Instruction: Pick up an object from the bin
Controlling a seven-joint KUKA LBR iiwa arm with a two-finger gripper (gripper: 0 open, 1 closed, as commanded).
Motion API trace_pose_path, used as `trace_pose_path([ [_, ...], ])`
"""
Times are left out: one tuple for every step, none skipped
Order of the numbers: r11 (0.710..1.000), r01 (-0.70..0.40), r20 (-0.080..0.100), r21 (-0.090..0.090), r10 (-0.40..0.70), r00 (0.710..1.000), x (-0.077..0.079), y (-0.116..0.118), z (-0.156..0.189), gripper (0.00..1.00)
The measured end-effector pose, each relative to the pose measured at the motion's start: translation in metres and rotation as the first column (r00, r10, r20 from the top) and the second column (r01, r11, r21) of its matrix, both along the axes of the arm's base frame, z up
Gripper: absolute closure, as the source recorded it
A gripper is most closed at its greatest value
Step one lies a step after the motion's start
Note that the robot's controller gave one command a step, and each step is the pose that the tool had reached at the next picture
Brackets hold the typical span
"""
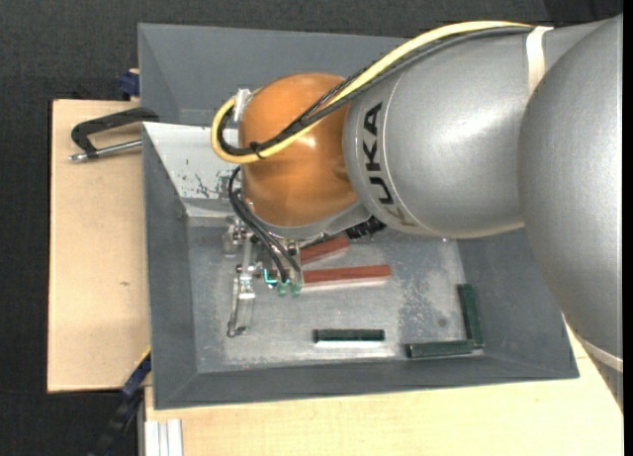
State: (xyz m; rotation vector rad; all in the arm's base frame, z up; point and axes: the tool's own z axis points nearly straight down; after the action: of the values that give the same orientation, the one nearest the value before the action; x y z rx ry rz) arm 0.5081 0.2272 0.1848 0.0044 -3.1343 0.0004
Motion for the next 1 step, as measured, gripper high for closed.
trace_pose_path([
  [1.0, 0.002, 0.007, 0.002, -0.002, 1.0, 0.0022, -0.001, 0.0038, 0.0],
])
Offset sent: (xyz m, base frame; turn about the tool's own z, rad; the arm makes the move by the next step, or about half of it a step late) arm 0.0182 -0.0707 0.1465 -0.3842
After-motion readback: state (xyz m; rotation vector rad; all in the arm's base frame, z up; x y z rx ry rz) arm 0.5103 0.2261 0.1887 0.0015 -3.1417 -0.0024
